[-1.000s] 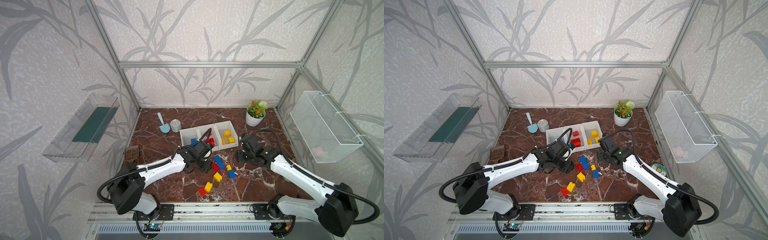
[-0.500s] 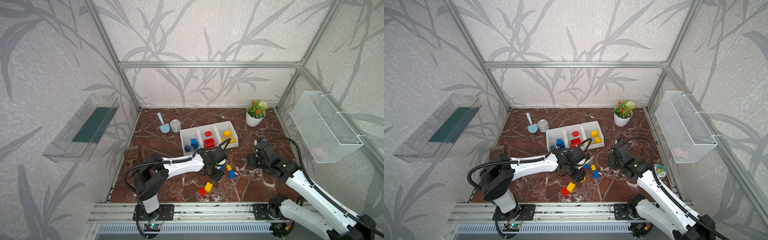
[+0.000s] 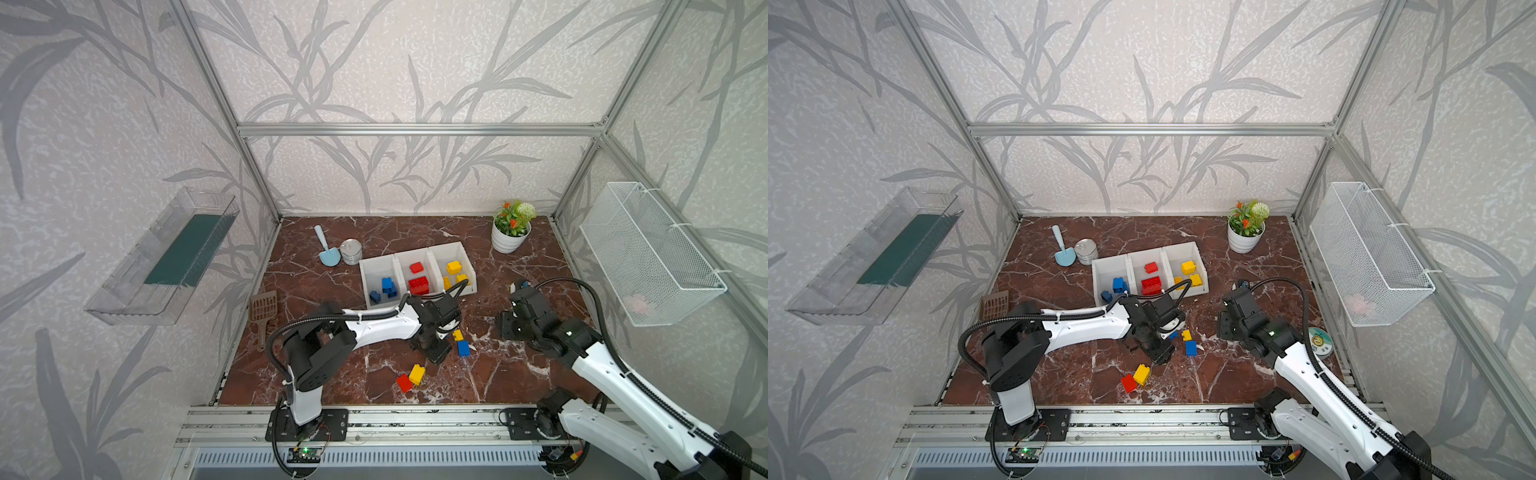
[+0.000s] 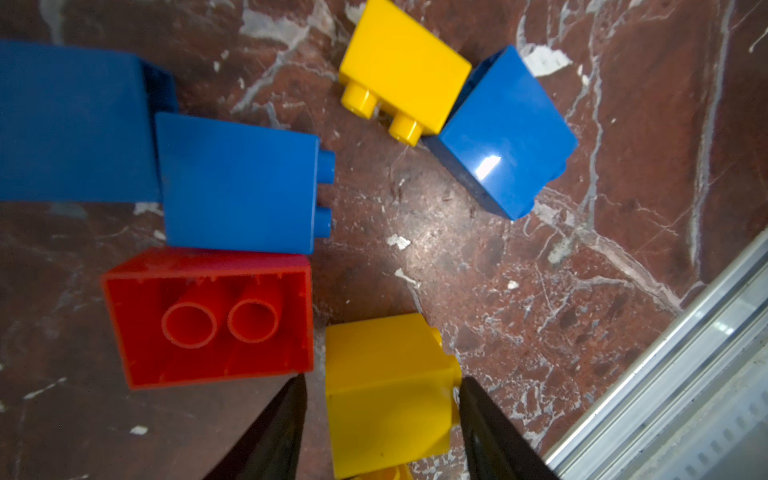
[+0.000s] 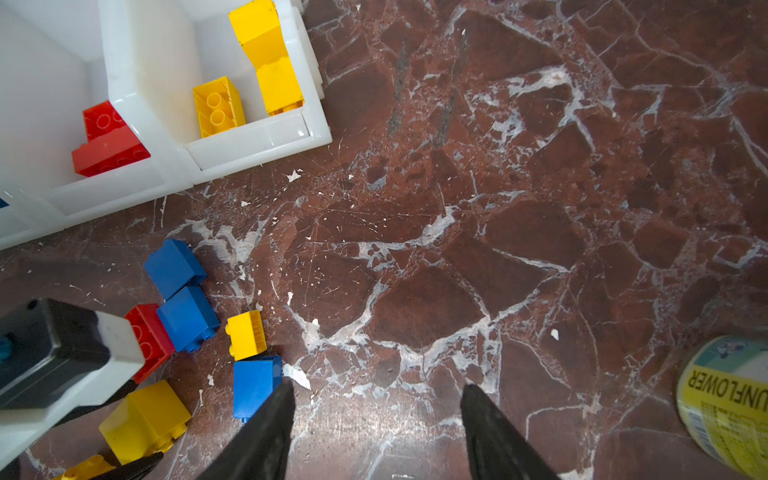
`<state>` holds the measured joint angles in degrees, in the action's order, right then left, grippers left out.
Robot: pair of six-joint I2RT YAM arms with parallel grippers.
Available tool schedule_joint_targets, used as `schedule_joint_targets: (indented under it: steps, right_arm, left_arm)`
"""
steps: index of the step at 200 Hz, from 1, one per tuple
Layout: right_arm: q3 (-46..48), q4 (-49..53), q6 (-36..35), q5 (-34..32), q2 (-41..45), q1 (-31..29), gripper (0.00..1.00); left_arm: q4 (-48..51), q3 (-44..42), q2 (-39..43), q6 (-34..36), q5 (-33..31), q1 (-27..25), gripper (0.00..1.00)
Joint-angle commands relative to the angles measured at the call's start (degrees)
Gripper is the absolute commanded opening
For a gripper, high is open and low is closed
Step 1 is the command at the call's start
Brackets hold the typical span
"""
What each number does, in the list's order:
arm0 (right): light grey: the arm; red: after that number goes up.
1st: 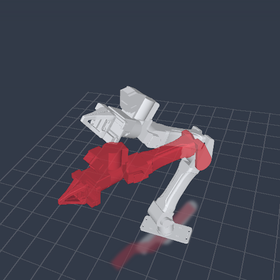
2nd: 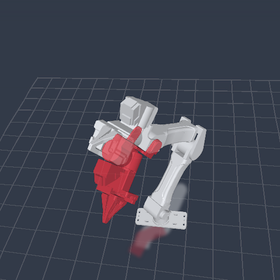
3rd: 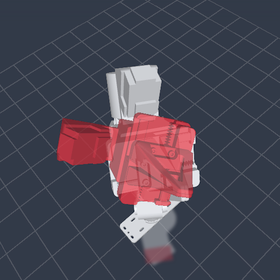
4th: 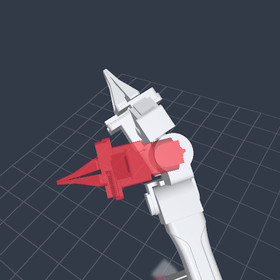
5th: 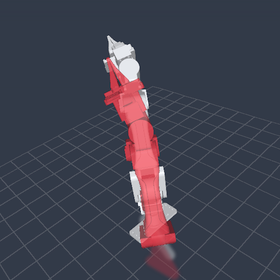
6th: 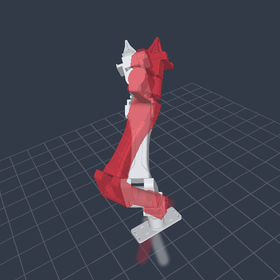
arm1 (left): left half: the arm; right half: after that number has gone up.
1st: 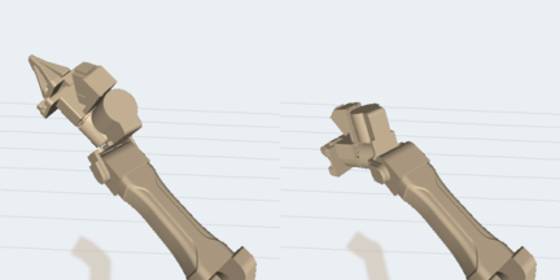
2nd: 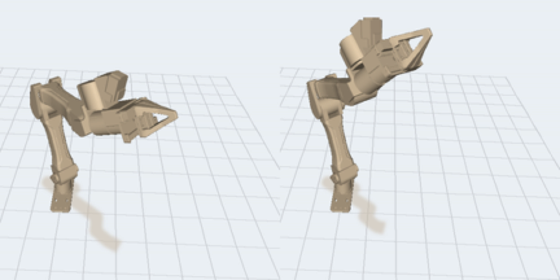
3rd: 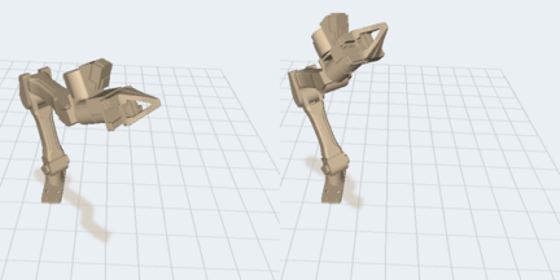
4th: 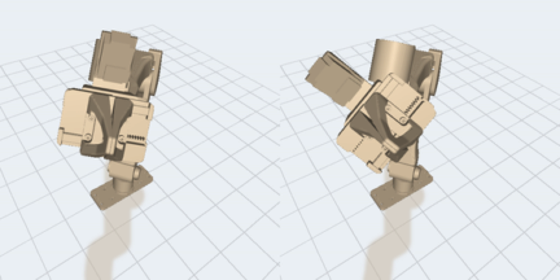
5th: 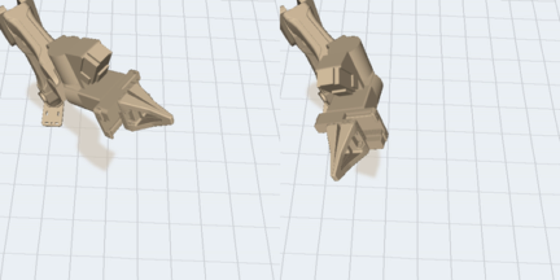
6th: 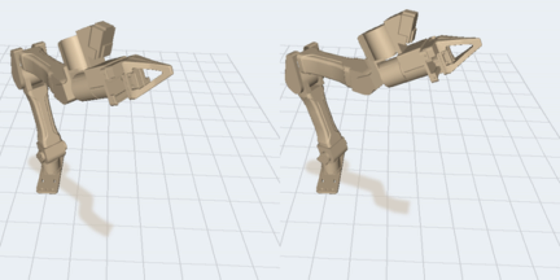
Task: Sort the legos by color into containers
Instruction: 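Close the left gripper on a yellow brick and lift it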
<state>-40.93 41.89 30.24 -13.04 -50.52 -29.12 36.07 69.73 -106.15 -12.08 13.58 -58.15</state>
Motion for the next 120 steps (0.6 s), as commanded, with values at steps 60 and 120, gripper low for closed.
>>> schedule_joint_targets:
  steps: [60, 120]
  right_arm:
    - [0.2, 2.2, -0.8, -1.0, 2.0, 1.3, 0.63]
    - [0.5, 2.3, -1.6, -0.7, 3.1, 2.4, 0.63]
  left_arm:
    - [2.8, 2.6, -0.5, 1.7, 0.9, -0.1, 0.41]
    - [2.2, 4.4, 2.5, 1.2, 3.3, 0.4, 0.35]
